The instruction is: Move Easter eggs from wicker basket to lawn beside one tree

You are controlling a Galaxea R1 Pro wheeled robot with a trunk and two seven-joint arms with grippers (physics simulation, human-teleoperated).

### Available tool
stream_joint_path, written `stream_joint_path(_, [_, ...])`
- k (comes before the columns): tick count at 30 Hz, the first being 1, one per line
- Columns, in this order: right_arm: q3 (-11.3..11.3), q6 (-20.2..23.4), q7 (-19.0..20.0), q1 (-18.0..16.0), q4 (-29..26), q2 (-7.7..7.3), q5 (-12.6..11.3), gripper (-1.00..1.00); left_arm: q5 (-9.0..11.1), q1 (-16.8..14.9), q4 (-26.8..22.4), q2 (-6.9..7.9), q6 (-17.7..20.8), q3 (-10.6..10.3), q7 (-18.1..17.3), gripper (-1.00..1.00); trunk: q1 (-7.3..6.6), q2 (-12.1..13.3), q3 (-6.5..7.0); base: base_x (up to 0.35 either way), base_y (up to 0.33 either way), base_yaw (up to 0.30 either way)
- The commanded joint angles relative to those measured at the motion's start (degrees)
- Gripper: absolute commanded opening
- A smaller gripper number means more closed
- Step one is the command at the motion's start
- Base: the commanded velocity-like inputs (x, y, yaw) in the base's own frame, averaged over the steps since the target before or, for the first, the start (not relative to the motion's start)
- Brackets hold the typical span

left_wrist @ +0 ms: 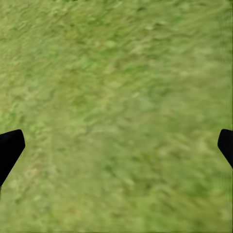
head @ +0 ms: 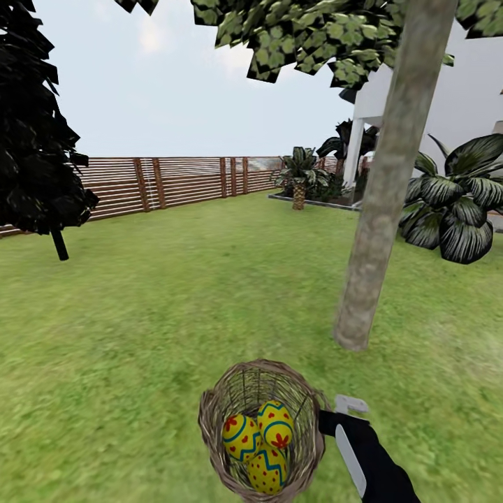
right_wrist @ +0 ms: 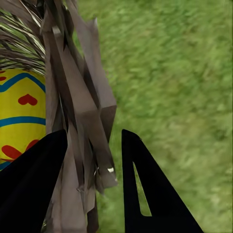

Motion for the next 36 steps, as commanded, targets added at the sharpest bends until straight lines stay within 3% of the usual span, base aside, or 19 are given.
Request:
stream_joint_path(1, [-0.1, 0.1, -0.4, 0.0, -0.1, 0.05, -0.9, -1.00, 0.1, -0.1, 0.1, 0.01, -0.2, -0.2, 0.2, 1.00, 0.04, -0.1, -0.08, 0.260, 0.198, 0.000])
stream_joint_path(11, [-0.2, 0.2, -0.5, 0.0, -0.1, 0.05, -1.0, -1.00, 0.1, -0.1, 0.0, 0.01, -0.2, -0.2, 0.2, 1.00, 0.04, -0.1, -0.02, 0.260, 0.198, -0.083])
stream_joint_path(27, [-0.7, 0.2, -0.5, 0.0, -0.1, 0.05, -1.0, -1.00, 0.1, -0.1, 0.0, 0.01, -0.2, -0.2, 0.2, 1.00, 0.04, -0.1, -1.43, 0.258, 0.197, -0.048])
stream_joint_path(36, [-0.7, 0.2, -0.5, 0.0, -0.1, 0.05, -1.0, -1.00, 0.1, -0.1, 0.0, -0.01, -0.2, -0.2, 0.2, 1.00, 0.04, -0.1, -2.19, 0.040, 0.031, -0.165])
